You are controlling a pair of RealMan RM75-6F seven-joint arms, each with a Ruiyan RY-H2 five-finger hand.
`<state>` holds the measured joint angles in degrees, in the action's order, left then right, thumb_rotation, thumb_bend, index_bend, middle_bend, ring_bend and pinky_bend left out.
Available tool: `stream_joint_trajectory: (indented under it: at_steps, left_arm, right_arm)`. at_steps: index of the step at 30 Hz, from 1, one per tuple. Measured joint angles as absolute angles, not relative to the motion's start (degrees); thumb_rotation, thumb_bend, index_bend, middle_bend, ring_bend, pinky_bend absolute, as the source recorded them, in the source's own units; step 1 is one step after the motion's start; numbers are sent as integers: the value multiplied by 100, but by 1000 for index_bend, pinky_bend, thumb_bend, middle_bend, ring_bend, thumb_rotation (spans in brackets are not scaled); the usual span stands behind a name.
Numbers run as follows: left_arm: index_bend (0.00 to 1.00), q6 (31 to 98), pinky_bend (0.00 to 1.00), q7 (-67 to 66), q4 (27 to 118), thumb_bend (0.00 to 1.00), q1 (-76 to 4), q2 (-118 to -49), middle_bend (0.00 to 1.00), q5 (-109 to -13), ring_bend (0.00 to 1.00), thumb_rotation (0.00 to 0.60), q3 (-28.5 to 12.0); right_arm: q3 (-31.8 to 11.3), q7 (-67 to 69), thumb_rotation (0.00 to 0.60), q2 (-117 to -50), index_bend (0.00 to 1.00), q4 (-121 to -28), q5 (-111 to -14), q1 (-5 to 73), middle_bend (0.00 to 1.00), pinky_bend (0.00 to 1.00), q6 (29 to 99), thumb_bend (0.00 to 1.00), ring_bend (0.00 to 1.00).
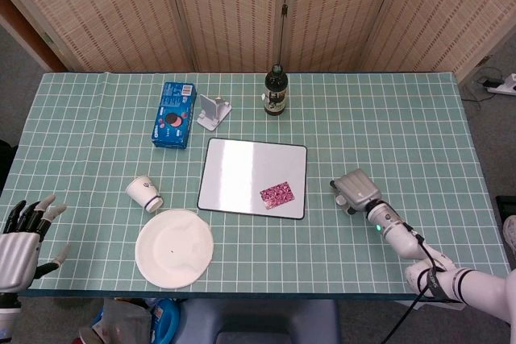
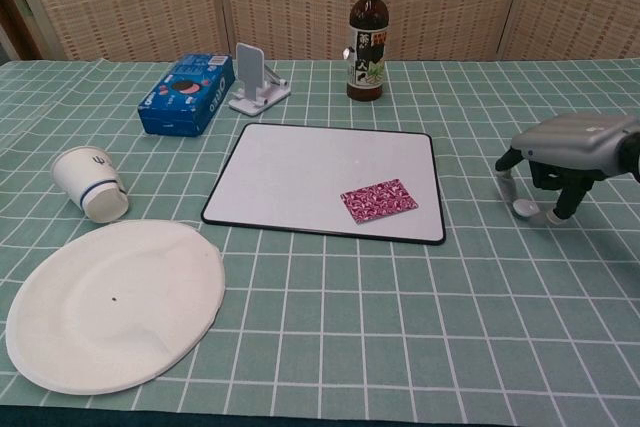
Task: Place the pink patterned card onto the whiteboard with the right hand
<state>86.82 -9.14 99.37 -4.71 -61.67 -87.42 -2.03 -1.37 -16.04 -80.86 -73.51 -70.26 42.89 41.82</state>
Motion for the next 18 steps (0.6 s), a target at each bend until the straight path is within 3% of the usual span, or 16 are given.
stream_joint_trajectory:
  at_steps: [10, 18]
  left_arm:
    - [189, 8707, 46, -953, 9991, 293, -482, -6136, 103, -8766, 116, 600, -228]
    - [189, 8734, 46, -945, 10010, 293, -459, -6104, 103, -8777, 116, 600, -214]
  right_arm:
    - [-472, -1612, 600, -7670, 462, -8193, -7018, 4560, 974, 969, 4172, 270, 1000]
    - [-701, -2206, 600, -7752, 462, -8473, -6520, 5047, 973, 969, 3921, 270, 1000]
